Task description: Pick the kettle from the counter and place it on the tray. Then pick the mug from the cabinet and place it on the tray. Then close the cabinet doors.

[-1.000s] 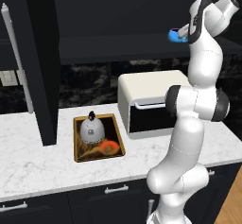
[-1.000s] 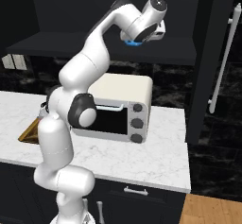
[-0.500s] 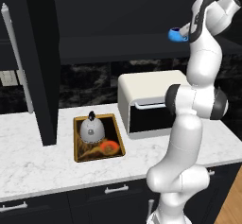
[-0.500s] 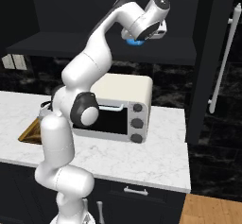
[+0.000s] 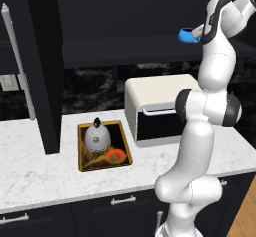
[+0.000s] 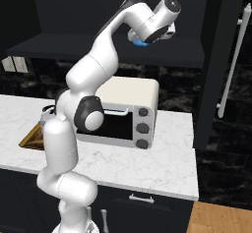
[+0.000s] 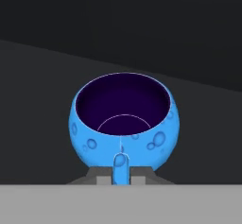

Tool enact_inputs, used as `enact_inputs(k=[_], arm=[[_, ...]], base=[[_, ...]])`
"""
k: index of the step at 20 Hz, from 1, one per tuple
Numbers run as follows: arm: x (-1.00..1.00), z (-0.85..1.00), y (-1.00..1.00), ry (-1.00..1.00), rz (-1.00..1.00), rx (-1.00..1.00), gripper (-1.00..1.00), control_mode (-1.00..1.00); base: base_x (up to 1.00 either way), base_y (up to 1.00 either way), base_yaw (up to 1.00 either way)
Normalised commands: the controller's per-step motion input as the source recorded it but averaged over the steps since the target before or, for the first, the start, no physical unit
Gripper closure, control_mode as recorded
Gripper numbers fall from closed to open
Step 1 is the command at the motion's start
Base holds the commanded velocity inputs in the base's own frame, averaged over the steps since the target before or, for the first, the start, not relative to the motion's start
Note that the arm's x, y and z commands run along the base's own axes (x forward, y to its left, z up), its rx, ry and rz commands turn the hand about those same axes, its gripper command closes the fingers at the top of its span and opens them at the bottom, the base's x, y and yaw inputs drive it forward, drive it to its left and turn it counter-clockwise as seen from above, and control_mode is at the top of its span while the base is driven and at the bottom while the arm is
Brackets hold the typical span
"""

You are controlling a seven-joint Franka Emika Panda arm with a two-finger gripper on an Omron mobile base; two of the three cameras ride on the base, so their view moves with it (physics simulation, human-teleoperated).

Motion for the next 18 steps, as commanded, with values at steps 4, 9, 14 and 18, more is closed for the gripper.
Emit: enact_inputs(k=[4, 9, 14, 18], arm=[[0.02, -0.04, 0.06, 0.0, 0.02, 0.0, 1.0, -1.0], [-0.5, 0.0, 0.19, -0.06, 0.03, 0.0, 1.0, -1.0], [-0.87, 0.0, 0.47, -0.16, 0.05, -0.06, 1.0, -1.0], [-1.0, 0.0, 0.49, -0.2, 0.06, -0.06, 1.0, -1.0]], base=[[0.0, 0.0, 0.0], [0.0, 0.0, 0.0], [0.0, 0.0, 0.0], [0.0, 0.0, 0.0]])
